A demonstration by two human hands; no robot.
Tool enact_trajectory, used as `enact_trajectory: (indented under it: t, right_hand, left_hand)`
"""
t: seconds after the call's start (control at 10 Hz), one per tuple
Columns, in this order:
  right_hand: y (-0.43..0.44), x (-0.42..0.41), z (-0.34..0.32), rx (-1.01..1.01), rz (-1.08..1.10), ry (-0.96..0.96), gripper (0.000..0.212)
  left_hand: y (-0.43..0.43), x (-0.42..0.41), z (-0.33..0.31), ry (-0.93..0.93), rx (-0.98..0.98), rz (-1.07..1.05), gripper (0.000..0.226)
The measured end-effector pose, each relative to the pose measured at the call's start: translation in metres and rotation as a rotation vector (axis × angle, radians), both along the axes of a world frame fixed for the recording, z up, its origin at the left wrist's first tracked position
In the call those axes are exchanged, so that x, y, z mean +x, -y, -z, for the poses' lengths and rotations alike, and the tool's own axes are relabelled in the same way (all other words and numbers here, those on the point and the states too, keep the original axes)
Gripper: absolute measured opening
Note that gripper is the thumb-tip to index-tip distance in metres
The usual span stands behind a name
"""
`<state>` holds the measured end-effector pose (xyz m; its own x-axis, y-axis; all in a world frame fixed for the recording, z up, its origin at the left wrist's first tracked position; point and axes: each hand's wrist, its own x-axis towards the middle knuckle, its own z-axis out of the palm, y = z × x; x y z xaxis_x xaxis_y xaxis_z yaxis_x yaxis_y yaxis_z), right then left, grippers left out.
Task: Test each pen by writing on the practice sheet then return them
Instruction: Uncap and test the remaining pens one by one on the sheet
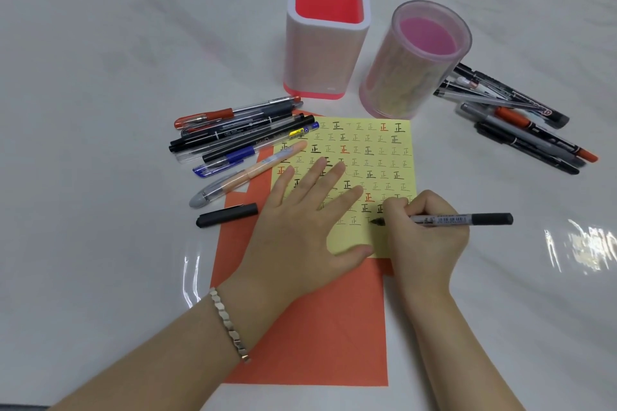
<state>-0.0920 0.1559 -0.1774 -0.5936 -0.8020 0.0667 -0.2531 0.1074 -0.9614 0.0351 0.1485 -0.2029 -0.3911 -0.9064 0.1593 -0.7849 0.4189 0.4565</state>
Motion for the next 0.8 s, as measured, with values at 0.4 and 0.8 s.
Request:
enact_trajectory:
  t: [0.4,0.8]
  right_hand:
    - [0.0006,-0.0004,-0.0005,0.009,-0.02,-0.007,0.042]
    - [-0.0006,0.0009,-0.0024,0.024,-0.021,0.005,0.04]
  left_hand:
    - [0.0002,-0.0001,-0.0006,-0.003,0.003,0.0,0.068]
    - [0.0003,0.0004,0.001,-0.002,-0.004,0.005,0.068]
